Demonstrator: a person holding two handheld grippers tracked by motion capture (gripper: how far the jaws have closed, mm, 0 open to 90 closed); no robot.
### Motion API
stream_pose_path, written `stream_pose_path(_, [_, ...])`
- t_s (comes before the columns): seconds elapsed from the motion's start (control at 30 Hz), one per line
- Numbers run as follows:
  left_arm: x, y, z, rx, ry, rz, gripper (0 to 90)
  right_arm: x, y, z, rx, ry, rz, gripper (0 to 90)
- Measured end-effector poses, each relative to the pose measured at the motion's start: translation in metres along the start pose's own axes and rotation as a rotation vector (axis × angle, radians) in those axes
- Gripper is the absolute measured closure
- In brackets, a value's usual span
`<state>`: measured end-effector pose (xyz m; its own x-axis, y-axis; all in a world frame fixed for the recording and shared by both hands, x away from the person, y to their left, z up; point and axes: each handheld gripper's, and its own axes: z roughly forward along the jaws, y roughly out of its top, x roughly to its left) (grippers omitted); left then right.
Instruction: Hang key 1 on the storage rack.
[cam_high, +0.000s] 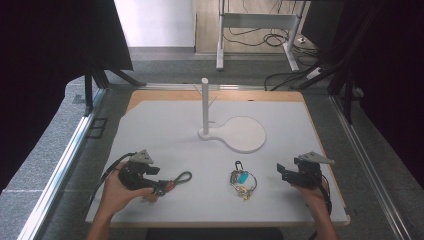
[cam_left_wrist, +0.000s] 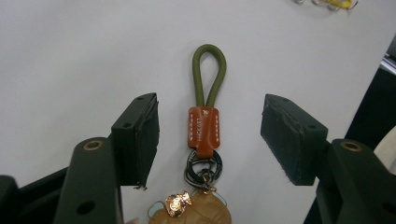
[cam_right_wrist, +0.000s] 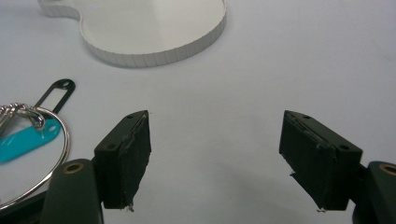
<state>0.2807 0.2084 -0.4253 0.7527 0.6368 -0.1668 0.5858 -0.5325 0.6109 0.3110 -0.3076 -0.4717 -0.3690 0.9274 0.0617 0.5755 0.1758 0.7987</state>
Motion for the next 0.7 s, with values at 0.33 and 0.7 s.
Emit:
stream_pose_path(0.33, [-0.002,-0.007,-0.019,-0.021,0.005,-0.033,37.8,0.000,0.000,0.003,0.020,-0.001,-0.003,27.4])
stream_pose_path(0.7, [-0.002,0.016,0.017,0.168,-0.012,0.006,38.5,0.000,0.000,0.005,0.032,-0.003,0.001,27.7])
